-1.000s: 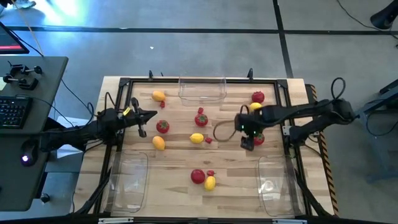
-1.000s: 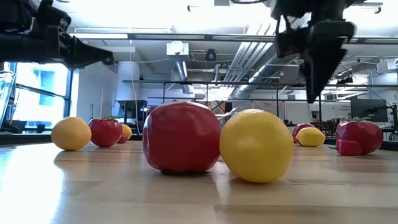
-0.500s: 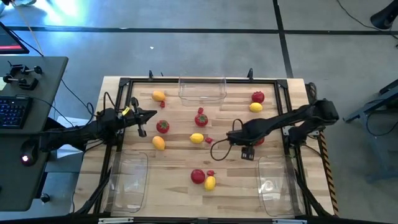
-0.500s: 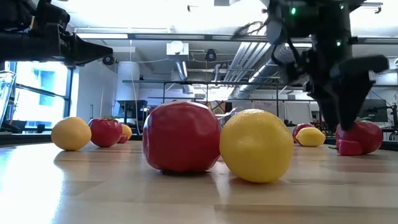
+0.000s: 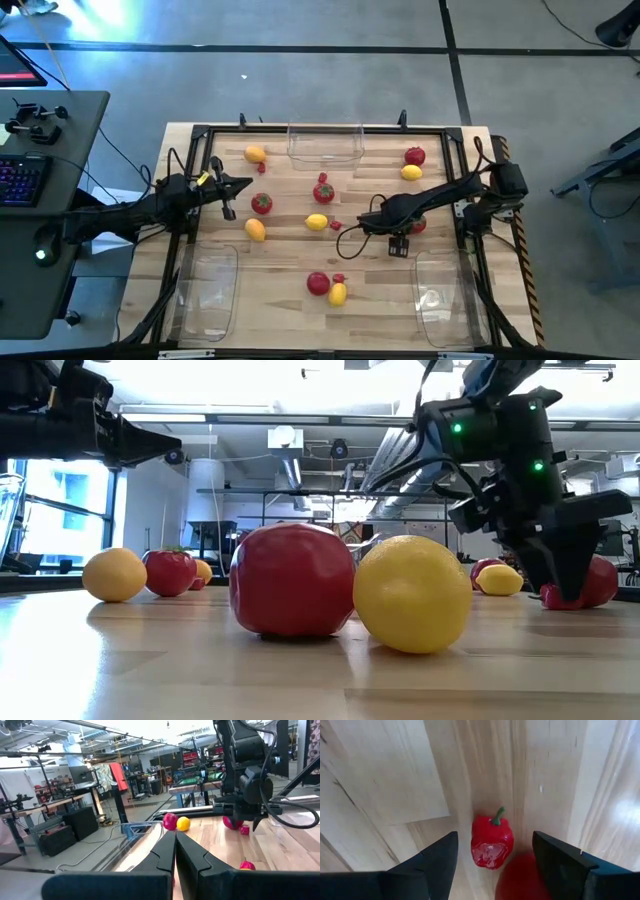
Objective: Sort produce into baskets
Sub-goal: Put the red chili pepper into the top center transparent bin
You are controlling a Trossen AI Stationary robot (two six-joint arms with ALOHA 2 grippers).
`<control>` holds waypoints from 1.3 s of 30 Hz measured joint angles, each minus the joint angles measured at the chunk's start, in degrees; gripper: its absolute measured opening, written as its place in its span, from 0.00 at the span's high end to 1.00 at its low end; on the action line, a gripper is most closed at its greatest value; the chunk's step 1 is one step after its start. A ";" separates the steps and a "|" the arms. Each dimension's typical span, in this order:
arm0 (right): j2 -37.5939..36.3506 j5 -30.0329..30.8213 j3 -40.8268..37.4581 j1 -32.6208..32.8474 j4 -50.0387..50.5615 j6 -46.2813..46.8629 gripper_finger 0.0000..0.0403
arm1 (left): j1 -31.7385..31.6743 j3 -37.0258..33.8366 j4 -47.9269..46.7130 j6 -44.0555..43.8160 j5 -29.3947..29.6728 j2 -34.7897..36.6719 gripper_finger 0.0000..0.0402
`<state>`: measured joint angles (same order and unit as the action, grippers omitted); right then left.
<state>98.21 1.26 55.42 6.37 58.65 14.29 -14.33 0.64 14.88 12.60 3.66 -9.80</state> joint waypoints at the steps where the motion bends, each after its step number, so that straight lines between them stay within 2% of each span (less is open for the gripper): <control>1: 0.02 0.18 0.00 0.01 -0.09 -0.01 0.39 | -0.02 0.00 0.00 0.00 0.00 0.00 1.00; 5: 0.02 -0.19 0.00 0.00 -0.89 0.16 0.44 | 0.00 0.00 -0.10 0.02 0.54 0.00 1.00; 13: 0.02 -0.85 0.00 0.00 -1.33 0.57 0.63 | -0.01 0.00 -0.77 0.02 2.16 0.00 1.00; 23: 0.00 -0.85 0.17 0.00 -1.31 -0.23 0.76 | -0.01 0.00 -0.70 0.02 2.16 0.00 1.00; 28: 0.00 -0.74 3.46 -0.02 -0.67 -1.26 0.78 | -0.01 0.00 -0.68 -0.03 2.14 0.00 1.00; 33: 0.00 1.84 9.12 -1.54 -0.97 -4.93 0.78 | -0.02 0.00 -0.41 -0.35 2.14 0.00 1.00; 39: -0.02 2.69 14.78 -9.06 -11.85 -11.29 0.78 | -0.02 0.00 -0.11 0.49 2.13 0.00 1.00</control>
<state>98.19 3.94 70.20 -2.69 46.80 3.01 -14.35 0.64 14.77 13.09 5.79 -9.80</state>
